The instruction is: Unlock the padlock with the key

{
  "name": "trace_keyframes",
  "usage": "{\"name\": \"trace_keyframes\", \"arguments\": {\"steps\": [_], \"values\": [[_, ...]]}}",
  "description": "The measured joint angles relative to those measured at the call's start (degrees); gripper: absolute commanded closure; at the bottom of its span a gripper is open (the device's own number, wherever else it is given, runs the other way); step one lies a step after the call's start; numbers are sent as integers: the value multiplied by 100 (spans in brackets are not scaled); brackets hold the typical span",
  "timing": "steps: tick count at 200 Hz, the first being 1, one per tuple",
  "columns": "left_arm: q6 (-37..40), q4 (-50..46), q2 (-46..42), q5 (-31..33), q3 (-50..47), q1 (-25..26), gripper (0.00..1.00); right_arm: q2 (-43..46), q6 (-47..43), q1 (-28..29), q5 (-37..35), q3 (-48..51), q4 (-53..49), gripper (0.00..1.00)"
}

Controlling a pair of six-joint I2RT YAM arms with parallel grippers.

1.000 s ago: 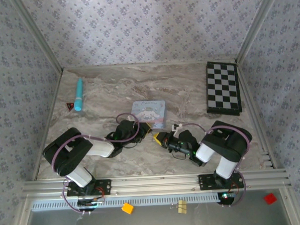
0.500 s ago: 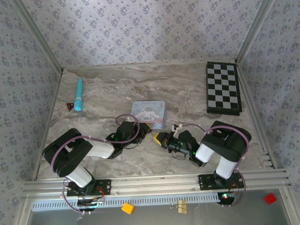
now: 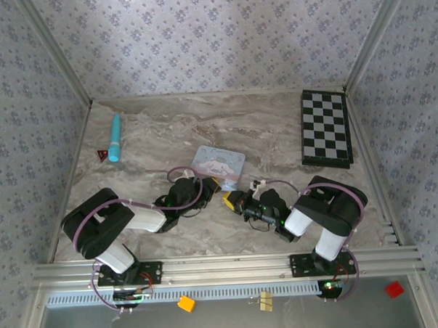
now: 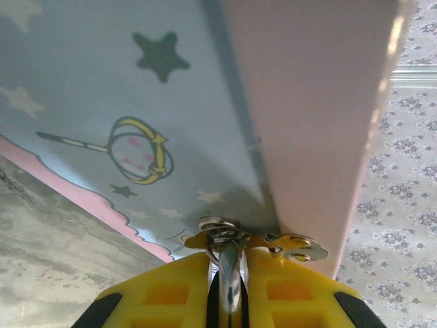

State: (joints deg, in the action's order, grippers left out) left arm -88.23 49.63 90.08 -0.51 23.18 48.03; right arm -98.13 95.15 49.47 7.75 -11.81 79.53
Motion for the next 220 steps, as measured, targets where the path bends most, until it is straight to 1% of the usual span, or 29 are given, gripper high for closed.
{"name": "trace_keyframes", "arguments": {"steps": [56,105,128,220], "values": [[-2,52,0,17,0,0,100,31,105,-76,94,-2,-2,100],[0,74,0,39,0,15,100,33,201,-378,507,-7,-4,100],[2,79,2,105,0,42,100,33,240,-435,623,-24,-31,100],[2,254,175,254,59,116,100,225,258,-472,599,-37,-282,100]]}}
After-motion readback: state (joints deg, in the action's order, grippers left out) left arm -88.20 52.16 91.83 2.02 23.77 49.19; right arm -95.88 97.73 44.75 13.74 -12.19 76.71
